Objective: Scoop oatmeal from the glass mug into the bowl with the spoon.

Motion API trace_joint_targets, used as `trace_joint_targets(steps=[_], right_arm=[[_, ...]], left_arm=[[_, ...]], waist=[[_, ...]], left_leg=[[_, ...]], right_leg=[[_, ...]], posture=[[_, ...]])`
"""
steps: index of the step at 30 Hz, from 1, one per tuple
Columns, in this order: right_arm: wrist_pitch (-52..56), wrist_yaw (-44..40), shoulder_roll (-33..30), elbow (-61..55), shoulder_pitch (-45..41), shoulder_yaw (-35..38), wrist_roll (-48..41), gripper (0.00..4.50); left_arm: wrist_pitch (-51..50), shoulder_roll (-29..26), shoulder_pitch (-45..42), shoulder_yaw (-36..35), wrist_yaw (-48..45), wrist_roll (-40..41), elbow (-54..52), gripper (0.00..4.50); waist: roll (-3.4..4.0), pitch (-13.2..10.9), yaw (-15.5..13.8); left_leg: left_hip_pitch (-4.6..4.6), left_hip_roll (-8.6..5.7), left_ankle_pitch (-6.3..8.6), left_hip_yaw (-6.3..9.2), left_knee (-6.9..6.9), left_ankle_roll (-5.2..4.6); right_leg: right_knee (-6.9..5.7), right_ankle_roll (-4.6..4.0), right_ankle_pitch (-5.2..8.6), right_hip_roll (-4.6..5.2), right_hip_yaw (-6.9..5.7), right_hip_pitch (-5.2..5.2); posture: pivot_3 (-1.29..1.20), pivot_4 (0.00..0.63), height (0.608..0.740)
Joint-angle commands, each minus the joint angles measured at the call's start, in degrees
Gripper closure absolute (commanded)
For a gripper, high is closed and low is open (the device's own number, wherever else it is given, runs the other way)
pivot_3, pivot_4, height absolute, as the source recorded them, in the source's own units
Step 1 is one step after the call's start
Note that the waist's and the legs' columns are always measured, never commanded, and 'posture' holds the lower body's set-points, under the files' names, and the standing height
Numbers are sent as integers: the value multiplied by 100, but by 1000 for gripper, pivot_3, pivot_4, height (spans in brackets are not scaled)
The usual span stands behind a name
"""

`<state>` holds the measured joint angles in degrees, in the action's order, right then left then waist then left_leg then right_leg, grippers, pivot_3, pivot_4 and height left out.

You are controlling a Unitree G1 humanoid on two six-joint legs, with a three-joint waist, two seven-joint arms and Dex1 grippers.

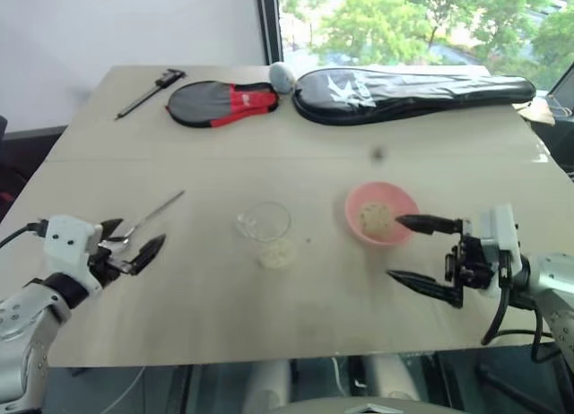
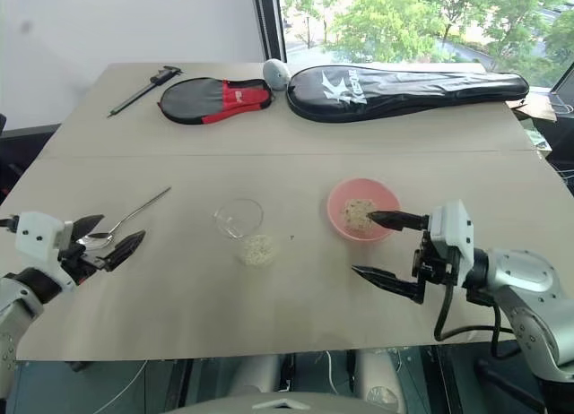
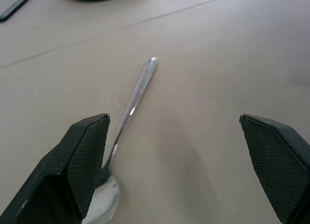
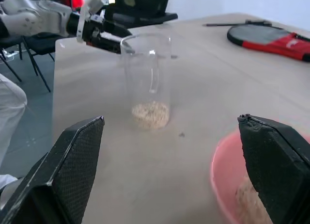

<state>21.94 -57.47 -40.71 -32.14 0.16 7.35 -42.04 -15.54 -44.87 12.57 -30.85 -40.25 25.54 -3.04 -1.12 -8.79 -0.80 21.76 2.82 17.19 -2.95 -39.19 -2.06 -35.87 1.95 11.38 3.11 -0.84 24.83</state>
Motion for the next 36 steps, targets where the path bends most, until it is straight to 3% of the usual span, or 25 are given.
trace_joint_targets(steps=[1, 10, 18, 22, 25, 30, 36], right_arm=[[74, 35, -27, -160, -174, -16, -114, 49], [123, 91, 47, -56, -428, -67, -63, 49], [66, 172, 96, -21, -475, -72, 11, 49], [40, 175, 95, 6, -476, -83, 41, 0], [24, 166, 98, 56, -508, -73, 61, 0], [-25, 124, 92, 124, -506, -64, 109, 0], [-31, 84, 74, 250, -627, -96, 107, 0]], left_arm=[[222, -215, -295, 8, -242, -178, 511, 0], [488, -541, -1185, 565, -691, -723, 1863, 0], [807, -873, -2471, 1168, -1350, -1081, 3966, 0], [938, -1053, -2890, 1616, -1884, -1362, 4750, 1049], [1063, -1126, -3018, 1826, -2069, -1497, 5050, 2496], [1298, -1083, -2992, 1801, -2007, -1472, 5185, 4401], [1509, -798, -2889, 1572, -1581, -1269, 4705, 4481]], waist=[[-4, -2, -6], [-13, -8, 1], [-13, -7, -2], [-6, -4, 2], [13, 7, 6], [28, 16, 32], [36, 20, 38]], left_leg=[[2, 0, 0, 1, 0, 0], [2, -2, 0, -3, 0, 1], [2, -2, -4, 4, -2, 4], [0, -2, -4, 2, -2, 4], [-3, -2, -4, 1, -2, 4], [-19, -1, -5, -1, -2, 4], [-27, 3, -5, -10, -2, 4]], right_leg=[[0, -16, -9, 0, -3, -1], [1, -19, -12, 3, -3, -2], [-5, -19, -13, 0, -11, -3], [-8, -19, -13, 0, -10, -3], [-13, -19, -14, 0, -10, -4], [-38, -15, -10, -3, -4, -4], [-51, -11, -7, -3, 5, -3]], posture=[[0, 150, 740], [0, 150, 740], [0, 150, 740], [0, 150, 740], [0, 150, 740], [0, 150, 740], [0, 150, 740]])
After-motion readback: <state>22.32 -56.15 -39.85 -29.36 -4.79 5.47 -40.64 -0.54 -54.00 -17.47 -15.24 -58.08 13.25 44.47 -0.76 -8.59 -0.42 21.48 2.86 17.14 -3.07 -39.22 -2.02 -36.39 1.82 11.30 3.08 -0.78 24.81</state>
